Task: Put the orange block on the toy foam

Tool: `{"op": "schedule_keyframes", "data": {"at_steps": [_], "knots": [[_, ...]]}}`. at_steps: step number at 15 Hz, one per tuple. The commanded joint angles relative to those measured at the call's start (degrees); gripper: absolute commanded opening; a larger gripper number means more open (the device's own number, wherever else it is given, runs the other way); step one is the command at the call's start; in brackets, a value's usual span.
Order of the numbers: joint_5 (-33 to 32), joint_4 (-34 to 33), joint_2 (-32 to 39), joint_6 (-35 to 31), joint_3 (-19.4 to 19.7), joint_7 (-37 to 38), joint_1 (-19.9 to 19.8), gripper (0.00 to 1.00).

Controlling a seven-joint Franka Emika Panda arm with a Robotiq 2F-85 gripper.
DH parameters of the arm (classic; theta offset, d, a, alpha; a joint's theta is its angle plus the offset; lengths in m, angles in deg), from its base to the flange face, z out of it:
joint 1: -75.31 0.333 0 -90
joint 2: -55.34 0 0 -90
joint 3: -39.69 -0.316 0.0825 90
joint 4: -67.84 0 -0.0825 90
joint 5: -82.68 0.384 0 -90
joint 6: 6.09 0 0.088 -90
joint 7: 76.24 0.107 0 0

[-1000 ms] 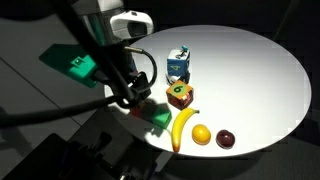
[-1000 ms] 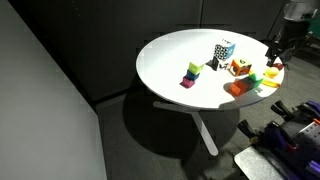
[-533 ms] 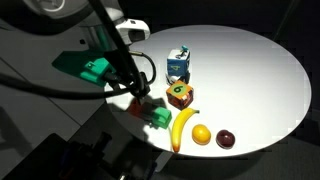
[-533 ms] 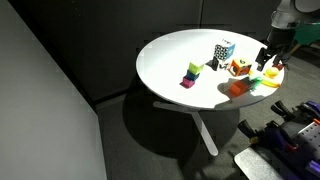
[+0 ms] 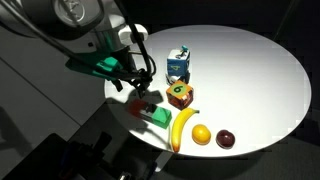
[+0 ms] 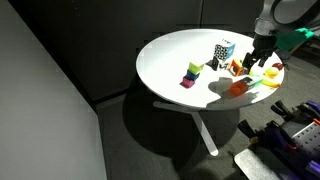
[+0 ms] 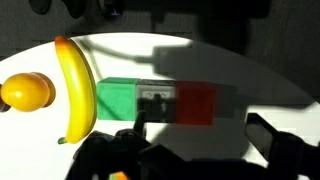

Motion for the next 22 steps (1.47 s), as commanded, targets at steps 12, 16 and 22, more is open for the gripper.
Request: {"op": "schedule_keyframes", "data": {"at_steps": [12, 16, 22], "knots": [[2.97, -7.5, 13.96, -3.33, -2.04, -4.74, 0.09, 1.0], [4.35, -8.05, 15.18, -3.38, -3.42, -10.45, -0.51, 1.0], [4.19, -8.76, 15.37, -3.19, -4.13, -15.61, -0.62, 1.0]]}}
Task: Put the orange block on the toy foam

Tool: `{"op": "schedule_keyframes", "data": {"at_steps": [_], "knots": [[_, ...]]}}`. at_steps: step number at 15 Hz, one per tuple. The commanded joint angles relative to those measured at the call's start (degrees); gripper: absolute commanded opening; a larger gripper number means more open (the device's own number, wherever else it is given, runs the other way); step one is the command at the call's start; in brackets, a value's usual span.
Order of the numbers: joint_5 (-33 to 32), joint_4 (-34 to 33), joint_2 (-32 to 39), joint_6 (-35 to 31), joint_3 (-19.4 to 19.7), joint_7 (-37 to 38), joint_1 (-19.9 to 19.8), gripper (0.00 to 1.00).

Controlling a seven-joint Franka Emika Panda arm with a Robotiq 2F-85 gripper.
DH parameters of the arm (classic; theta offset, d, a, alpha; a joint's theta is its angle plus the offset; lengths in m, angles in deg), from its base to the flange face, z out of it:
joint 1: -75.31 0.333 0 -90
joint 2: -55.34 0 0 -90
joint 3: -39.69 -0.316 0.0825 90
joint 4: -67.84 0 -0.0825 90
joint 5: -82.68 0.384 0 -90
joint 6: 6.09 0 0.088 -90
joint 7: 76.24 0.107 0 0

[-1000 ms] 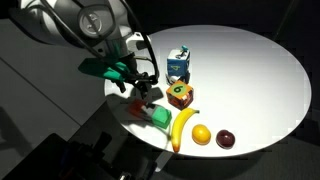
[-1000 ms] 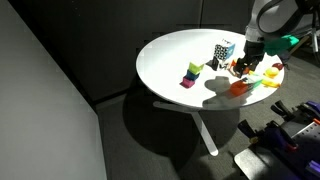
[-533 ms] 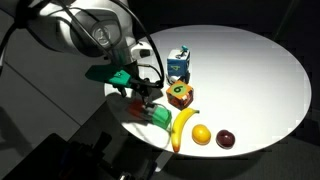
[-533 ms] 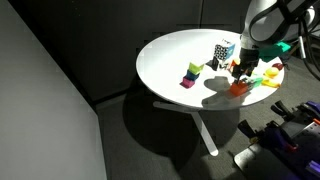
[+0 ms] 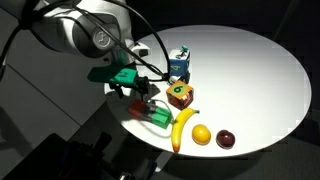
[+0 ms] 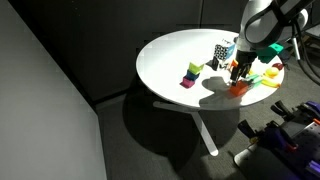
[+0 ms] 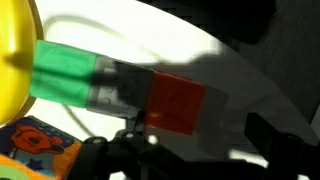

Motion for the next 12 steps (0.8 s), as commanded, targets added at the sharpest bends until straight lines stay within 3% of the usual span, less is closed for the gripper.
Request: {"op": "schedule_keyframes", "data": {"at_steps": [1, 12], "knots": [[0.92, -1.2, 0.3, 0.18, -1.0, -3.78, -1.12, 1.0], [-4.75, -0.82, 0.14, -0.32, -1.23, -15.57, -0.95, 1.0]]}}
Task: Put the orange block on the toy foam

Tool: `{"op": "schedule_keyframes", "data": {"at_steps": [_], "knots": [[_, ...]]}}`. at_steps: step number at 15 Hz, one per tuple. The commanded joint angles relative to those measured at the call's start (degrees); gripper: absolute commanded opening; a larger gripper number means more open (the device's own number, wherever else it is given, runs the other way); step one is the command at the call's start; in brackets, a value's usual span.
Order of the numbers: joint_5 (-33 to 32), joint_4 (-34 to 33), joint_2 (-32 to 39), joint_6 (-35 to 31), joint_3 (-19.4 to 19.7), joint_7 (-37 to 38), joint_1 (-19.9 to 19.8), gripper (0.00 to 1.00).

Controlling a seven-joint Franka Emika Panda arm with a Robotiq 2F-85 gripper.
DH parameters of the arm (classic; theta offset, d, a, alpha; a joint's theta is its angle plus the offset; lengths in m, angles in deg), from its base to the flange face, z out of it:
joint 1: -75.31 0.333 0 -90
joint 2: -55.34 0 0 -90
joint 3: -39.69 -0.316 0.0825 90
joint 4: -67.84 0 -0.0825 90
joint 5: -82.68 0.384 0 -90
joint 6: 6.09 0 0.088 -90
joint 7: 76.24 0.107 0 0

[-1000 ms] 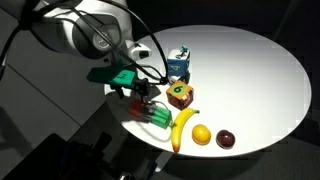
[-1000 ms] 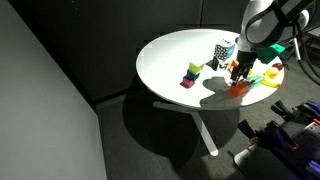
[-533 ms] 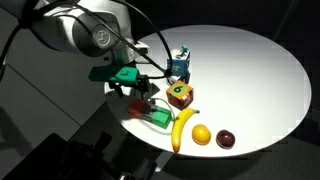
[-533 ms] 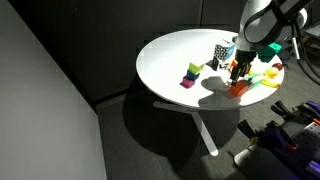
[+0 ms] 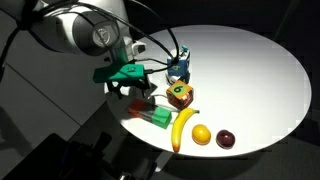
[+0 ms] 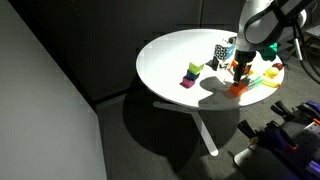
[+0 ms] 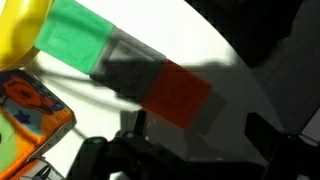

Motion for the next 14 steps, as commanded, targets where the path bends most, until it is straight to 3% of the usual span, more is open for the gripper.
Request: {"op": "schedule_keyframes", "data": {"at_steps": [1, 14], "knots": [[-3.2, -0.38, 0.15, -0.49, -0.51, -3.57, -0.85, 1.0], [-3.4, -0.45, 0.63, -0.71, -1.11, -3.6, -0.96, 1.0]]}}
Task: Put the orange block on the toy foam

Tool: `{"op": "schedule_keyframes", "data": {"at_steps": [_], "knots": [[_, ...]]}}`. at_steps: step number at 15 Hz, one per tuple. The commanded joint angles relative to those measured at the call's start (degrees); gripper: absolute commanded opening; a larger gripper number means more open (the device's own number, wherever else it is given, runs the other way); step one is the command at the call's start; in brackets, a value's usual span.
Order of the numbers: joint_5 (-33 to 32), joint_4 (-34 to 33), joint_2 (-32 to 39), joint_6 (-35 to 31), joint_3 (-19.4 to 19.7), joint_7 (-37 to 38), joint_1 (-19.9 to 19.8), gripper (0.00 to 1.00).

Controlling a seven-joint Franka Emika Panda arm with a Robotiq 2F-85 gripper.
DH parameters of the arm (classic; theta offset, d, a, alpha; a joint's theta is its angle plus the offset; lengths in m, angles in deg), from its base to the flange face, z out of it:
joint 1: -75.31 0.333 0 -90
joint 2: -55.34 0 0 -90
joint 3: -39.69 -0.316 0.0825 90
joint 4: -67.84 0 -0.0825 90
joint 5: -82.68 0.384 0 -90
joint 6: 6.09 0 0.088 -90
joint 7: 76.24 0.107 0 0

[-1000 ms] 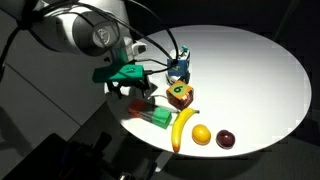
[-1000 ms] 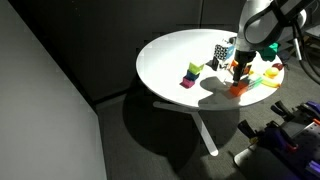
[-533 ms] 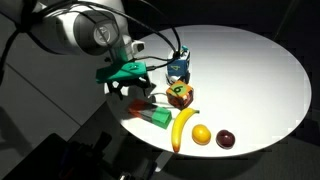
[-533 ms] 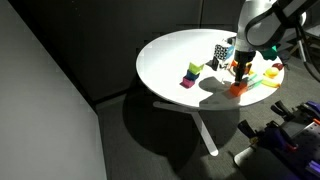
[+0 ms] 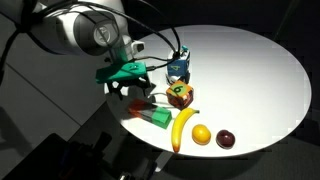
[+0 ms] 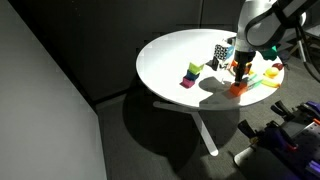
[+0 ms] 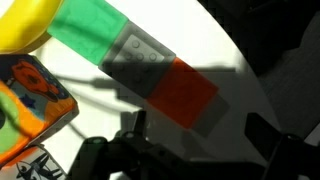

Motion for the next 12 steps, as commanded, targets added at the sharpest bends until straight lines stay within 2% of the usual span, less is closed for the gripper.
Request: {"op": "schedule_keyframes", "data": {"at_steps": [1, 12], "knots": [[0.18, -0.55, 0.73, -0.33, -1.22, -1.82, -1.04, 1.0], [-0.6, -0.98, 2.98, -5.06, -2.93, -8.95, -1.72, 1.0]]}}
